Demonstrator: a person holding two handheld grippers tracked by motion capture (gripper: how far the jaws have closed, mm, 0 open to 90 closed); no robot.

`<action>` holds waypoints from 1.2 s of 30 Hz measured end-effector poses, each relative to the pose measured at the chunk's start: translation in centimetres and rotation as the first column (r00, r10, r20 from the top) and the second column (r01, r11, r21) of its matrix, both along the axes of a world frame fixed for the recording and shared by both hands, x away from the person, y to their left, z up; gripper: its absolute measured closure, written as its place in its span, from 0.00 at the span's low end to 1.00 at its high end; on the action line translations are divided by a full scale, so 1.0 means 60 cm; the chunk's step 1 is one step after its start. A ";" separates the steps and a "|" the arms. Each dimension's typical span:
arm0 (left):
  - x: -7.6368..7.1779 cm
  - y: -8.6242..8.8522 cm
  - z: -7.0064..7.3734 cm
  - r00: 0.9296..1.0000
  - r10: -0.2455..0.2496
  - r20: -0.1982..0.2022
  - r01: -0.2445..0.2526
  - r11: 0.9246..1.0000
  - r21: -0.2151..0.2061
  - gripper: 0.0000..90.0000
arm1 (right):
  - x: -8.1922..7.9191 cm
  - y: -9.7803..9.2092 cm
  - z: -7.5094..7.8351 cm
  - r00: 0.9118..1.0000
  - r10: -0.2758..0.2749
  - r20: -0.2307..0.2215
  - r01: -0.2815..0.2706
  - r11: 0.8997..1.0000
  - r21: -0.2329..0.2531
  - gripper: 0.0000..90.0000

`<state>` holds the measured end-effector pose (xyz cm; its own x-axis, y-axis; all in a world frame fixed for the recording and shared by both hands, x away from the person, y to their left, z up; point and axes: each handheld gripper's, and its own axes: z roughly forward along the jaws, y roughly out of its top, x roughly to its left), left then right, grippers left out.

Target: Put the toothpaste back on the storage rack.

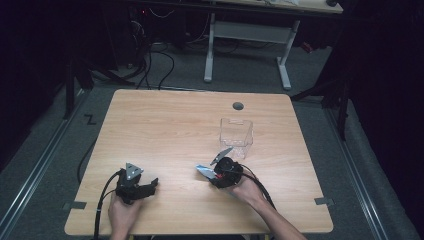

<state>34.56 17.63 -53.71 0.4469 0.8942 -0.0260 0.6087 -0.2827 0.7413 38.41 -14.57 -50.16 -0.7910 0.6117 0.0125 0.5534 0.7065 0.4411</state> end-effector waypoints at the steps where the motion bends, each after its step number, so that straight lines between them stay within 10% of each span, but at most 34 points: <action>1: 0.000 0.000 0.000 1.000 0.000 0.000 0.000 1.000 0.000 0.25 | 0.000 0.000 0.000 1.000 0.003 -0.001 -0.003 1.000 0.000 0.71; 36: 0.000 0.000 0.000 1.000 -0.001 -0.001 0.001 1.000 0.000 0.25 | 0.005 -0.012 0.009 0.997 0.015 -0.071 -0.009 0.997 0.079 0.78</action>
